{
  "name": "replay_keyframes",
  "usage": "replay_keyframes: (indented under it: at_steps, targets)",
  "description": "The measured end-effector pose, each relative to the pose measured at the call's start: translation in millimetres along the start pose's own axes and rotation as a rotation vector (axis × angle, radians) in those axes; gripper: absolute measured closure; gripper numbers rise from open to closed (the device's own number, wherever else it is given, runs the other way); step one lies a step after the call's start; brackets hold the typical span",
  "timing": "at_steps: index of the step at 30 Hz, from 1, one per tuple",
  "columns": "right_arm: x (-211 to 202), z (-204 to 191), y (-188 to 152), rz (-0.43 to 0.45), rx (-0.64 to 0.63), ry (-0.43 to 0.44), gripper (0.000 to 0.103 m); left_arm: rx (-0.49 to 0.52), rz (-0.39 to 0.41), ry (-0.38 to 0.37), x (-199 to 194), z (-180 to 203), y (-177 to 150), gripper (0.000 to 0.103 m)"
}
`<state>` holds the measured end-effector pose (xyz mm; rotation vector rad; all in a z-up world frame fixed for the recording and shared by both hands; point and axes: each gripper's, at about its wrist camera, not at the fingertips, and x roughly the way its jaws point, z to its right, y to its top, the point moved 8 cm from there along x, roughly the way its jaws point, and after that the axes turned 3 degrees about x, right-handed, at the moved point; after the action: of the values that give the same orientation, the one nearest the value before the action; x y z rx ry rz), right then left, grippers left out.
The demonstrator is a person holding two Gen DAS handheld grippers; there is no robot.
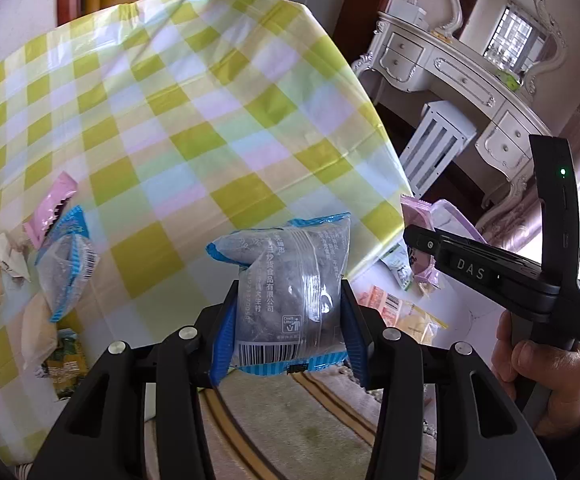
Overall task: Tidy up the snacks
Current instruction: 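Carry the bun bag and pink bar over the white box and open both tools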
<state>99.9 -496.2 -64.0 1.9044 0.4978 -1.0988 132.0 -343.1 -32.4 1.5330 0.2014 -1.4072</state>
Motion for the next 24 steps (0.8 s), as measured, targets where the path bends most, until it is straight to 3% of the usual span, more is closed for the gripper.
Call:
replay_keyframes:
  at_steps: [10,22,24]
  targets:
    - [10,103,-17,-0.033,0.124,-0.112,0.082,0.19,-0.205,-0.195,55,111,-29,0.058]
    - [20,182,-44,-0.095,0.252,-0.231,0.081,0.335,-0.352,-0.265,89,159,-53,0.057]
    - [21,189,-45,-0.099,0.269,-0.243,0.074,0.335,-0.356,-0.283,89,161,-54,0.056]
